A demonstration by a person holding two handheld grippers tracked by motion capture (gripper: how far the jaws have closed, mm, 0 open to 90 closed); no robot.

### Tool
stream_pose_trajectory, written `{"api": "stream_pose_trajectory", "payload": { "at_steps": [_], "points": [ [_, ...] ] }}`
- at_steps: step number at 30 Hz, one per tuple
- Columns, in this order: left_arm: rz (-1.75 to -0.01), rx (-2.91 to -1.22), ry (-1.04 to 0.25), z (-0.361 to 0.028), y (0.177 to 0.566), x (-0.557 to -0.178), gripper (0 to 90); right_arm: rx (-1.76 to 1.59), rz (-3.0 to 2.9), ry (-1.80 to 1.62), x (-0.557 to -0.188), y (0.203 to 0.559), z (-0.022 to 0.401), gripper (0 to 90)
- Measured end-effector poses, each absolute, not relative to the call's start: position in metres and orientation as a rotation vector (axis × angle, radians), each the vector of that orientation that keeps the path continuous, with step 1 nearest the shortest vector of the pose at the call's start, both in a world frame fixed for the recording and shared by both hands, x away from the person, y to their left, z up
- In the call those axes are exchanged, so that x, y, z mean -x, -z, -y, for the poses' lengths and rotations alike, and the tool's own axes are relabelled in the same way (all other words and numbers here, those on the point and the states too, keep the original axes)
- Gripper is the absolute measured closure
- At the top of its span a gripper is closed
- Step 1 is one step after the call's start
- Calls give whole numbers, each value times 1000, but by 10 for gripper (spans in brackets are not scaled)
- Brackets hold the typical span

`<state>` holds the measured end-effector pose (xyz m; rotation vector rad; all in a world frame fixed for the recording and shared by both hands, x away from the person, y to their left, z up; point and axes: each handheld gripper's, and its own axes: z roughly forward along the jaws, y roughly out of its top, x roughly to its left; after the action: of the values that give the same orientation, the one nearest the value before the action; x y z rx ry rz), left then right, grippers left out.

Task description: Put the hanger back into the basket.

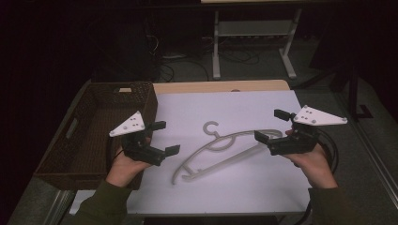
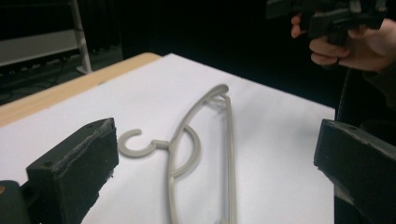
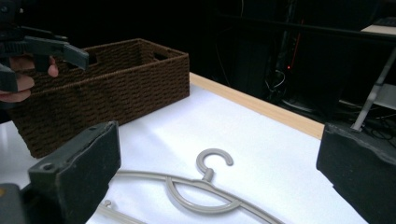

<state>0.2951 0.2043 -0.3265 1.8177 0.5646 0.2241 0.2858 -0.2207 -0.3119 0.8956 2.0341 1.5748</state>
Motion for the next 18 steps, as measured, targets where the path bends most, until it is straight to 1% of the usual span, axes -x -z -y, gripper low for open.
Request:
{"api": "stream_pose_trajectory", "payload": {
  "at_steps": [10,17,18],
  "points": [
    [-566,-1892,-188,-184,356,-292,0,-876,-2100,-1542,-292,325,205,0],
    [-563,-1910,-172,-180,372,-292,0,-879,-2179,-1514,-299,346,188,0],
    [-571,-1902,-170,-179,374,-292,0,-889,-2183,-1513,-300,349,186,25]
  ]
}}
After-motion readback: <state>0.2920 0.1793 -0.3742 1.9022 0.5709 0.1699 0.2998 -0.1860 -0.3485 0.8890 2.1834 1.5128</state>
